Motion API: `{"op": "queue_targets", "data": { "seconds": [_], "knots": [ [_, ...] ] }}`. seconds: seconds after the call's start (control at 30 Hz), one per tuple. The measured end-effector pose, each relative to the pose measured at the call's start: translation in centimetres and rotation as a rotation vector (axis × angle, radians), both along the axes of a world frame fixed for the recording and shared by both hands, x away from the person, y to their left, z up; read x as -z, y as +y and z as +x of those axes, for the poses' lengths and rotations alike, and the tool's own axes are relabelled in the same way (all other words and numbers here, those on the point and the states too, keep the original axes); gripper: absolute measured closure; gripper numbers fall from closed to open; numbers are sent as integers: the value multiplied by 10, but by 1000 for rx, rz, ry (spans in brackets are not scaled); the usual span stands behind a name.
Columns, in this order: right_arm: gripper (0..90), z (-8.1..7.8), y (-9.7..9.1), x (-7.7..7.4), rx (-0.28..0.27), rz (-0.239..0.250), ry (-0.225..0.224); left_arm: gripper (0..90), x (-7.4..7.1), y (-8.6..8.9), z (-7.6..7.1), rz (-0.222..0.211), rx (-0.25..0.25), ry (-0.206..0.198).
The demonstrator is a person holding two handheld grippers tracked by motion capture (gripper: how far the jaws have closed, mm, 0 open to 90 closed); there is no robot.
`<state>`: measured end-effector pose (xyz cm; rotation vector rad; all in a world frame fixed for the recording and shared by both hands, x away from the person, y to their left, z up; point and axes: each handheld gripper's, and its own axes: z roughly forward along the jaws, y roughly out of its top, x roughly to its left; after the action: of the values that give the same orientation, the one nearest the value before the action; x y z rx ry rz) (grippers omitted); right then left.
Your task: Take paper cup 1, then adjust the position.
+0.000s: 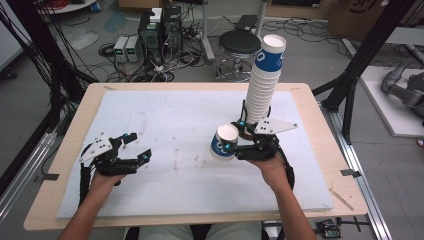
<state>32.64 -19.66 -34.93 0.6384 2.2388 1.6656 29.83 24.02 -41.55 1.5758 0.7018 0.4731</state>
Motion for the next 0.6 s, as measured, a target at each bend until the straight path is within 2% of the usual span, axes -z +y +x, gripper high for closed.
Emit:
{"op": "queue_targets", "data": {
  "seconds": [0.4, 0.6],
  "knots": [
    [318, -4, 11, -4, -32, 2, -10, 145, 1, -3, 0, -5, 21, -1],
    [318, -3, 26, -6, -62, -1, -12, 145, 0, -4, 0, -11, 50, -6]
  ]
}}
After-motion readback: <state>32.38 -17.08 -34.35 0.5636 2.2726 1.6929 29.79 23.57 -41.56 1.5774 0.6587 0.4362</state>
